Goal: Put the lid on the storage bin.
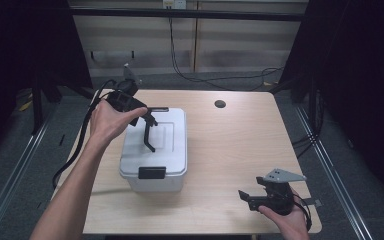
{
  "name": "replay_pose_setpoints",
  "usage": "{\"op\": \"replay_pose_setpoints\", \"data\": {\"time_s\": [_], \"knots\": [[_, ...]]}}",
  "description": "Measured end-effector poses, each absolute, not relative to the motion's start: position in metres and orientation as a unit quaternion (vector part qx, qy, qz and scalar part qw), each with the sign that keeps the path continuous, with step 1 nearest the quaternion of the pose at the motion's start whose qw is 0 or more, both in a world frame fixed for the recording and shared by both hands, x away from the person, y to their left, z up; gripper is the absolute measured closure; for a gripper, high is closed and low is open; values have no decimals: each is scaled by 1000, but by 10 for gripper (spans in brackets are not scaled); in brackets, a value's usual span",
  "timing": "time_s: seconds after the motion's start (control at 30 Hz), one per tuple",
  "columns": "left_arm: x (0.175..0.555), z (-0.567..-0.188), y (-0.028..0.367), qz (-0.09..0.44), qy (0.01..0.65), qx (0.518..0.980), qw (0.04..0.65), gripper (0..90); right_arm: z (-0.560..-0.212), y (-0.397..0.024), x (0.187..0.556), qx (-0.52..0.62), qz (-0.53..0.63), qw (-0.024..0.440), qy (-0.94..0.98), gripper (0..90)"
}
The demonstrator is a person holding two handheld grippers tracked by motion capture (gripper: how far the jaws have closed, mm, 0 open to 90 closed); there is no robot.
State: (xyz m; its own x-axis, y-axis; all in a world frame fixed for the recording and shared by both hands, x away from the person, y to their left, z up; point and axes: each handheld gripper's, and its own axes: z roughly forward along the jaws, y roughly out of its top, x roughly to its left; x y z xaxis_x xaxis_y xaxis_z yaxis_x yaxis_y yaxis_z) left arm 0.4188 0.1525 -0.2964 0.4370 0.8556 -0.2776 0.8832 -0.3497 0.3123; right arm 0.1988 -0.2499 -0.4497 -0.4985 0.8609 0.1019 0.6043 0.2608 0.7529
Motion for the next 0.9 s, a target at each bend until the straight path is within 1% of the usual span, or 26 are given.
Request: {"op": "replay_pose_setpoints", "data": {"time_s": [0.1, 0.2, 0.27, 0.33, 0.43, 0.57, 0.63, 0.67, 0.8, 0.87, 0.9], "knots": [[416, -298, 164, -29, 513, 826, 233, 184, -450, -250, 199, 472, 383, 168, 776, 188], [413, -299, 174, -31, 495, 832, 249, 183, -450, -250, 199, 474, 383, 168, 775, 188], [411, -300, 178, -27, 492, 831, 258, 183, -450, -250, 199, 474, 383, 168, 775, 187], [408, -301, 183, -20, 474, 839, 268, 186, -450, -250, 199, 473, 383, 169, 775, 188], [404, -302, 190, -18, 470, 838, 277, 184, -450, -250, 199, 474, 383, 169, 774, 188], [396, -303, 198, 11, 458, 843, 281, 191, -449, -250, 198, 476, 384, 169, 773, 188], [393, -303, 204, 35, 469, 836, 284, 225, -449, -250, 198, 476, 384, 169, 773, 188], [392, -304, 208, 43, 474, 831, 287, 227, -449, -250, 198, 476, 384, 169, 773, 188], [384, -310, 219, 51, 462, 838, 285, 227, -450, -251, 199, 475, 385, 169, 773, 188], [381, -313, 225, 58, 462, 837, 288, 227, -450, -251, 199, 477, 384, 169, 772, 188], [378, -313, 227, 69, 472, 832, 285, 227, -450, -251, 199, 479, 383, 168, 772, 188]]}}
